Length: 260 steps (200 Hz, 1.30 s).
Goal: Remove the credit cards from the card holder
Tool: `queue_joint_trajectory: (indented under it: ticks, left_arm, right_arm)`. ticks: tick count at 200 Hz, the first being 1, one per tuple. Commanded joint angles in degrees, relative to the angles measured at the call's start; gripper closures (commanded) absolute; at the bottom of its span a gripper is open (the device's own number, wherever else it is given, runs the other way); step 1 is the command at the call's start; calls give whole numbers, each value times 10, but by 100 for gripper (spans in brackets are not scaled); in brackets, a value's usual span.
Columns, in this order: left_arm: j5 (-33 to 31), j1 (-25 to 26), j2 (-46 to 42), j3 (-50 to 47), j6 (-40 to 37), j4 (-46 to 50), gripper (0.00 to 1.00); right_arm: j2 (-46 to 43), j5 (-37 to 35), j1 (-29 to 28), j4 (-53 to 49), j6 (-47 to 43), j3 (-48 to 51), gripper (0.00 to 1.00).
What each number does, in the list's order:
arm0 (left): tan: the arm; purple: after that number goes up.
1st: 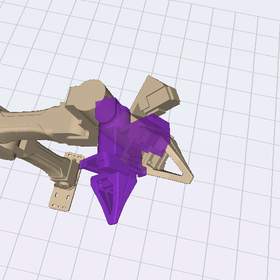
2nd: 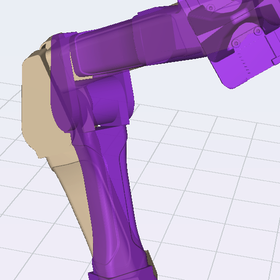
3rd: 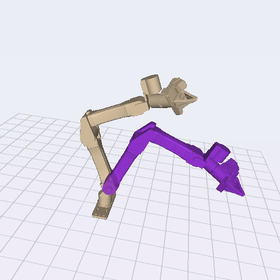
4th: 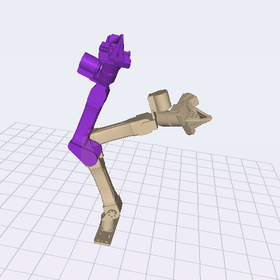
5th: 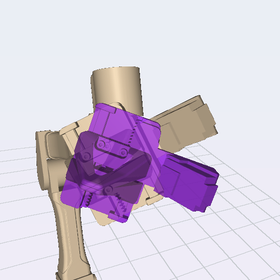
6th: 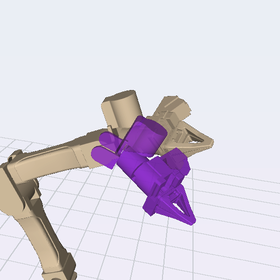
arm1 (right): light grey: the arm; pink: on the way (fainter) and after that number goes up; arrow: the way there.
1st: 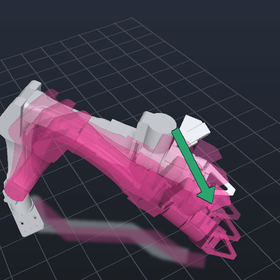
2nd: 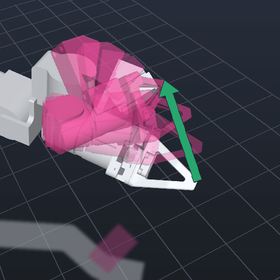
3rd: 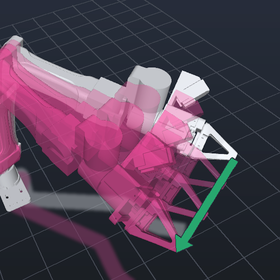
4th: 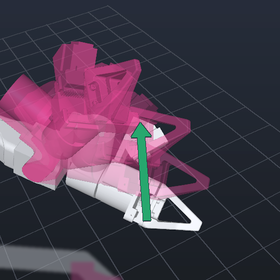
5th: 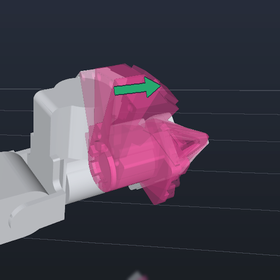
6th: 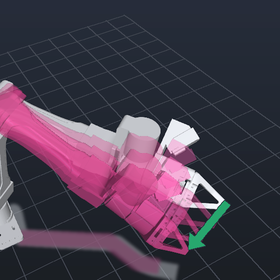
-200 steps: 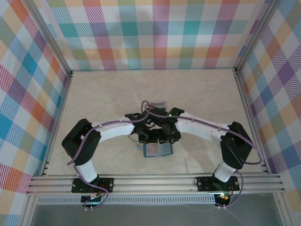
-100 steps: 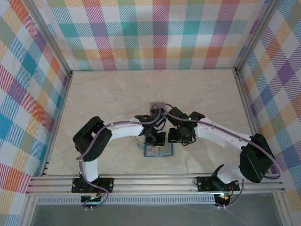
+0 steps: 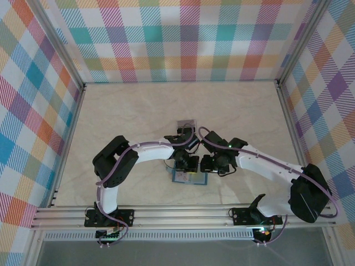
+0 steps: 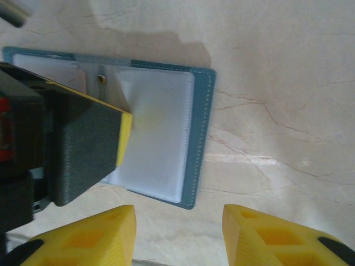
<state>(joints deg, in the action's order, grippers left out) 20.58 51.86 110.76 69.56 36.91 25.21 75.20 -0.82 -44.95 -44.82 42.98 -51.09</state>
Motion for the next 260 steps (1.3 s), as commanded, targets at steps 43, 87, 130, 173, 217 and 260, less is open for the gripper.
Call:
queue_joint_trajectory:
  ticks: [43,87,130,173,217,260]
  left_arm:
    - [-48,13,-66,-24,12,27,93]
    - [-55,6,-95,-49,14,19,93]
    - [-45,-10,-109,-74,11,6,93]
    - [-35,-25,-118,-93,9,-7,93]
    - [-35,-53,-141,-127,3,-9,94]
    - [-30,-70,-150,-161,-3,-17,94]
  right_arm:
    - [-12,93,4,89,37,12,59]
    - [6,119,4,120,53,14,66]
    - [30,138,5,142,62,19,74]
    - [61,158,5,171,73,28,80]
    - [88,171,5,187,76,25,82]
    - [125,202,5,206,76,12,84]
